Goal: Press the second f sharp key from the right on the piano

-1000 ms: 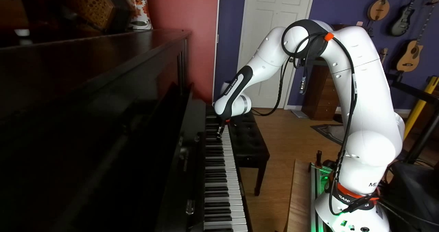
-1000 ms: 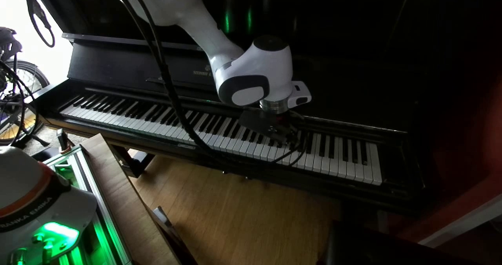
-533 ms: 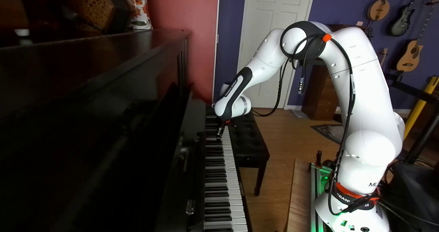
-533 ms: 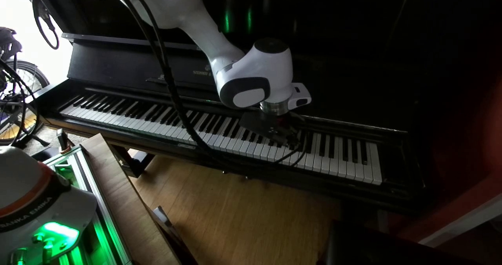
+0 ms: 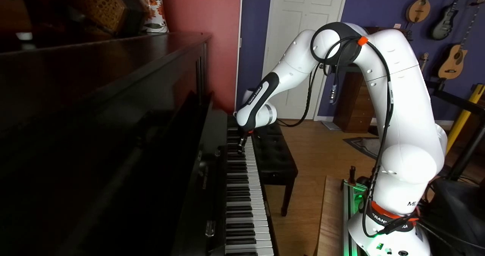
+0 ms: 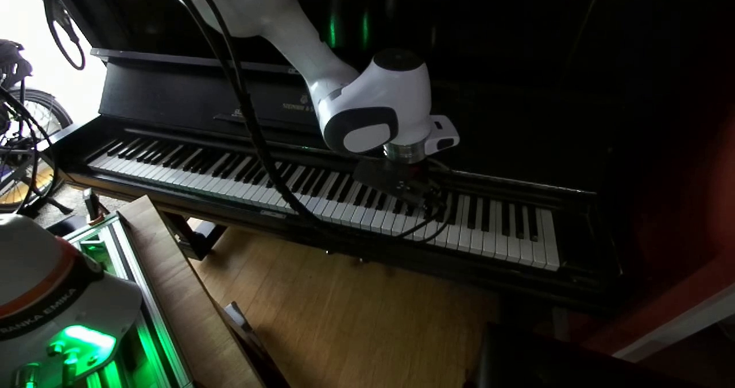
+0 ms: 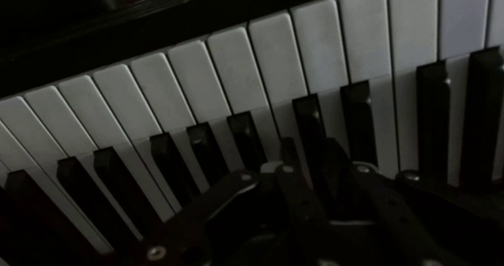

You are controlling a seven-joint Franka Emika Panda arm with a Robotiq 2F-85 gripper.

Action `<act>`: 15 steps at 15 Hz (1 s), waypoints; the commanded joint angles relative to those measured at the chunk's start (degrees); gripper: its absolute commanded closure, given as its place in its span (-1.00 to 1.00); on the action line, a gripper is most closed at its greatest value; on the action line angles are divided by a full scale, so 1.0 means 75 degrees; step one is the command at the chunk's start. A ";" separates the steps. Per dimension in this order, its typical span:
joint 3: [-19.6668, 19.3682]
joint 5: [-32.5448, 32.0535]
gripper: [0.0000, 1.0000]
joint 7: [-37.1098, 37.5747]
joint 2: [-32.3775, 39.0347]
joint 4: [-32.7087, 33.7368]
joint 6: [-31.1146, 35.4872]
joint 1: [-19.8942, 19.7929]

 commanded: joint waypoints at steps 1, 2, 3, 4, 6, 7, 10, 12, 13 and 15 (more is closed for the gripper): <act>0.0144 -0.0158 -0.08 0.0136 -0.0407 -0.0214 -0.0046 -0.0160; 0.0150 -0.0148 -0.25 0.0124 -0.0522 -0.0253 -0.0101 -0.0162; 0.0132 -0.0156 -0.39 0.0124 -0.0636 -0.0303 -0.0116 -0.0146; 0.0125 -0.0151 -0.57 0.0113 -0.0773 -0.0356 -0.0173 -0.0143; 0.0115 -0.0098 -0.87 0.0127 -0.1039 -0.0459 -0.0271 -0.0133; 0.0083 -0.0092 -0.97 0.0156 -0.1171 -0.0517 -0.0320 -0.0103; -0.0067 -0.0136 -1.00 0.0302 -0.1625 -0.0739 -0.0456 0.0032; -0.0175 -0.0166 -1.00 0.0464 -0.1941 -0.0892 -0.0539 0.0126; -0.0212 -0.0167 -0.99 0.0532 -0.2090 -0.0962 -0.0602 0.0157; -0.0346 -0.0226 -0.98 0.0757 -0.2449 -0.1117 -0.0746 0.0271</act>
